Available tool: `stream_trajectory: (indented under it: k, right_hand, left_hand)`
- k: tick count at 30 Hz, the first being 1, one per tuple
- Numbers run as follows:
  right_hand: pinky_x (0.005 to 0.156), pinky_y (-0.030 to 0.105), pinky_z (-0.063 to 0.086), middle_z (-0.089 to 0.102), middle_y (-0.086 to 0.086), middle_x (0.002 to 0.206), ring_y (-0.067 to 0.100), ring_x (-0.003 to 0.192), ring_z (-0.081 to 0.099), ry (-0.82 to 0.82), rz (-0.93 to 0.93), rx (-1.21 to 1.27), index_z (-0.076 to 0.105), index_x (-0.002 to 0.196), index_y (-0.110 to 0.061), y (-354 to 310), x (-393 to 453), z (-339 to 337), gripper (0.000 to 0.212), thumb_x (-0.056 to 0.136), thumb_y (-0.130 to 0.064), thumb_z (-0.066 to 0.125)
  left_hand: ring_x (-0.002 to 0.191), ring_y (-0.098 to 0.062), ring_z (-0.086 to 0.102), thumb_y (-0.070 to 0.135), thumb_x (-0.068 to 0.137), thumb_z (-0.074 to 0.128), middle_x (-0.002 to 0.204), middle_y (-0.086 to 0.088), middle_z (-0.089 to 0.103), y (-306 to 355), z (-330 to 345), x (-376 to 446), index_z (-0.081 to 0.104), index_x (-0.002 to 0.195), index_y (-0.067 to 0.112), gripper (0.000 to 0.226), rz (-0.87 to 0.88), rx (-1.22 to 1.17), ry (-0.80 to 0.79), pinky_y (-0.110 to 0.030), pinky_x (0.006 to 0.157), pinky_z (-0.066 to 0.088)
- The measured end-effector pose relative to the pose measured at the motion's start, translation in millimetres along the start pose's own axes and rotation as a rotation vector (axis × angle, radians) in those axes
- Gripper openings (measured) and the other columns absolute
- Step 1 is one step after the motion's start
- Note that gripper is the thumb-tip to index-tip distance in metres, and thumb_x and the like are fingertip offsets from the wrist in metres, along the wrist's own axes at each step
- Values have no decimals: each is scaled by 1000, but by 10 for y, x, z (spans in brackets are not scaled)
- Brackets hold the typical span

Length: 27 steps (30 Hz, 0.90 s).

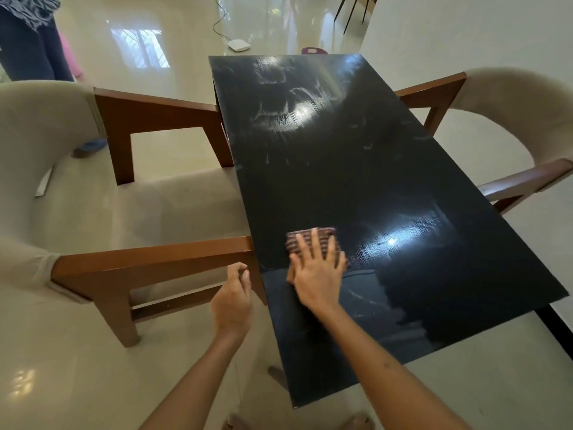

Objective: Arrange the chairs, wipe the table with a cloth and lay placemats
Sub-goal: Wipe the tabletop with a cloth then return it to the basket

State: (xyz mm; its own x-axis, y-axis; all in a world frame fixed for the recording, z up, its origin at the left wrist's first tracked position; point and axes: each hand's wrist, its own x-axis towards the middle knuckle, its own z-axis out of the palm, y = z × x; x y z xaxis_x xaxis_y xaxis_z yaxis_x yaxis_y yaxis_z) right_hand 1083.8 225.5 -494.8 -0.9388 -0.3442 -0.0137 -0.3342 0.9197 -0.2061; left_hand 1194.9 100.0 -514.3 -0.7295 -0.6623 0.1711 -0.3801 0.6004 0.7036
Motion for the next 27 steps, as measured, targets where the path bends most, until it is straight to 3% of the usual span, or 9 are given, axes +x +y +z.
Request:
stream_trajectory:
  k: [4,9,14,20,24,27]
  right_hand:
    - [114,58,21,29,-3,156,32,144,22,-36,-237,0,34,144,-40,-436,-434,135,47,98,-50,33]
    - [117,56,13,20,-6,159,29,147,12,-62,-314,-12,25,147,-42,-304,-494,144,48,100,-51,28]
    - [118,51,6,15,-9,160,26,148,8,-51,-120,2,25,147,-44,201,-384,16,49,99,-54,23]
    - [118,51,6,13,-9,161,27,148,5,-31,237,-40,24,147,-46,1077,-246,-219,50,98,-55,22]
    - [117,54,5,12,-5,161,31,148,3,-25,359,-20,27,148,-40,1115,-243,-238,50,100,-51,26]
    - [117,55,6,13,-5,161,32,147,4,-26,338,-14,30,147,-40,913,-280,-207,51,98,-54,29]
  left_hand:
    - [46,-12,53,16,98,46,65,2,59,0,-8,60,50,107,12,11,-21,31,-4,-27,40,43]
    - [48,-13,55,15,98,42,66,1,60,94,35,78,50,108,10,13,-25,52,-36,-26,41,45]
    - [48,-12,54,18,97,46,62,3,56,210,63,61,51,108,12,14,30,82,-83,-32,43,49]
    - [47,-5,50,19,99,45,63,4,55,338,82,134,52,109,11,14,51,52,-99,-16,43,37]
    - [46,-8,51,19,99,46,62,2,55,394,48,176,53,108,10,15,76,69,-97,-15,43,36]
    - [47,-11,52,19,99,45,61,0,56,407,5,176,53,110,9,17,81,81,-98,-16,43,36]
